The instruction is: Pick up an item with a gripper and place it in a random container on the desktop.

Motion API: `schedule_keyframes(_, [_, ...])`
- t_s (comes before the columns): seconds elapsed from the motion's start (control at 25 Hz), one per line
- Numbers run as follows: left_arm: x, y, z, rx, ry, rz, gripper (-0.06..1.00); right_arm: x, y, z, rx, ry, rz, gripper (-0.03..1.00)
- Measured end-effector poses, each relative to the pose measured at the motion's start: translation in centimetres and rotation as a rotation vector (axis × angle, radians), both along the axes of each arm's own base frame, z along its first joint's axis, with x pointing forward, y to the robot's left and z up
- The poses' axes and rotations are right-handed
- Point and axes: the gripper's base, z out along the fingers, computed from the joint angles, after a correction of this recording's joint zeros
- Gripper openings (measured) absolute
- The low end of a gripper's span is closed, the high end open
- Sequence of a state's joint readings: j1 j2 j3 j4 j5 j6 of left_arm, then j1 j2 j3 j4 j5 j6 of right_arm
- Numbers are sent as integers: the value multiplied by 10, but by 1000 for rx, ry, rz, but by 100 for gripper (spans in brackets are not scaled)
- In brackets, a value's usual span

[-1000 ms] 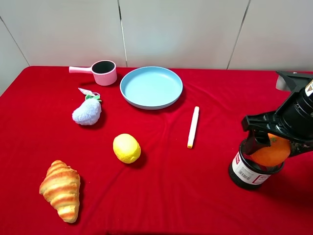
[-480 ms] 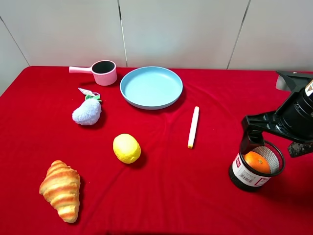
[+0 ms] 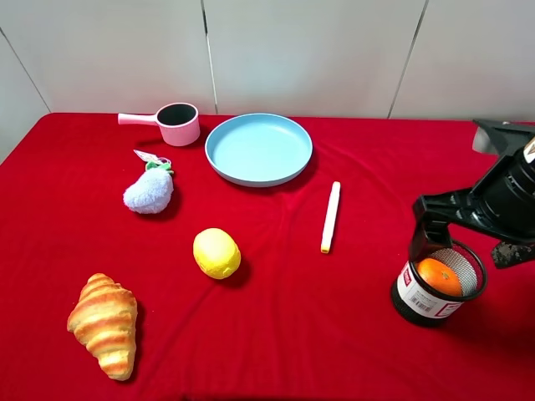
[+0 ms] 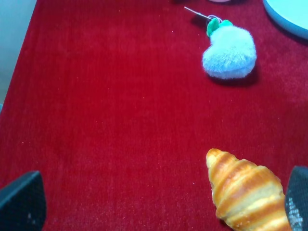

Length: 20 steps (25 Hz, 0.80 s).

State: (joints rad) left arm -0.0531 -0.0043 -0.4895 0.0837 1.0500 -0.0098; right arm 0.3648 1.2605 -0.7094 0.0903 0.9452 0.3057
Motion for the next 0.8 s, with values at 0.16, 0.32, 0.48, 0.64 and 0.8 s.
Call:
schedule_keyframes(0.16, [0, 0, 0, 0, 0, 0, 99, -9, -2, 15, 36, -57, -5, 69])
schedule_keyframes(0.32, [0, 0, 0, 0, 0, 0, 99, -24, -7, 33, 68, -126, -2, 69])
schedule_keyframes(0.48, [0, 0, 0, 0, 0, 0, 99, -43, -14, 51, 97, -191, 3, 69])
schedule_keyframes(0.64, [0, 0, 0, 0, 0, 0, 99, -63, -21, 65, 123, -250, 9, 69])
schedule_keyframes(0.8, [0, 0, 0, 0, 0, 0, 99, -84, -29, 76, 144, -300, 15, 69])
